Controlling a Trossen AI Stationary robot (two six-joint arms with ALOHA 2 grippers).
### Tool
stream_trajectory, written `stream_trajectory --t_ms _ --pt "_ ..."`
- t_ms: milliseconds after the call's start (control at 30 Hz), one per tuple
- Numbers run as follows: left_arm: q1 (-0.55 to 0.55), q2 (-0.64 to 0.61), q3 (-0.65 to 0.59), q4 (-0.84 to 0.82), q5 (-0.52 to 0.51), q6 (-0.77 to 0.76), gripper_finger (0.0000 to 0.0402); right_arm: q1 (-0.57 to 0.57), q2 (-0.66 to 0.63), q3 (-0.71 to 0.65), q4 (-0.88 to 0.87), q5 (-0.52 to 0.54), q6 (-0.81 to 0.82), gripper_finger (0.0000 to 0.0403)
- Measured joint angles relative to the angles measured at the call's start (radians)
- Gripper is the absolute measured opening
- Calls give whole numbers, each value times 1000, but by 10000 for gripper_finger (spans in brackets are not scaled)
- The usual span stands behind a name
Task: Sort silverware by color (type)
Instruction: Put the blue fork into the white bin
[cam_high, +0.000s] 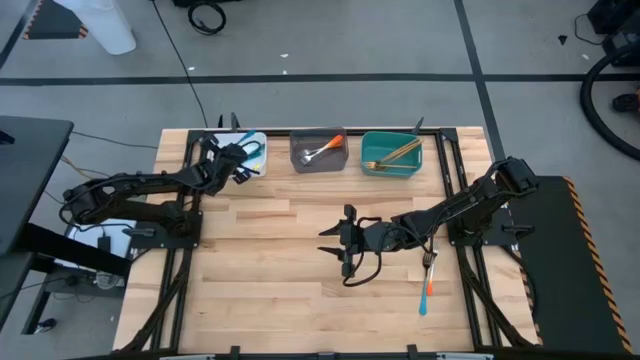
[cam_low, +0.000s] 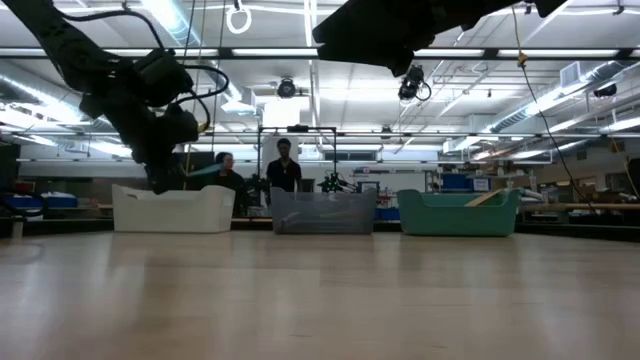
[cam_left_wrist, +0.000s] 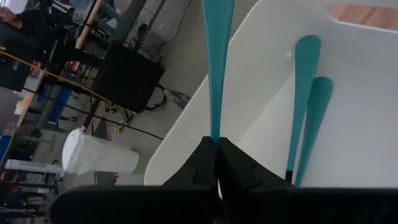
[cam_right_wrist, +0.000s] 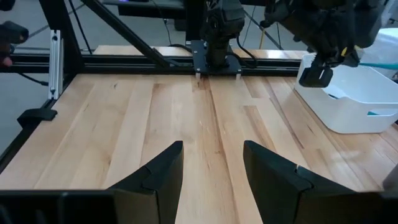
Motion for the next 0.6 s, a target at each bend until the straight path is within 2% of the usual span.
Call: stream_trajectory --t_ms 267,600 --pt "1 0 -105 164 0 -23 13 0 0 0 0 0 -5 178" --pt "0 0 -160 201 4 -51 13 0 0 0 0 0 -6 178"
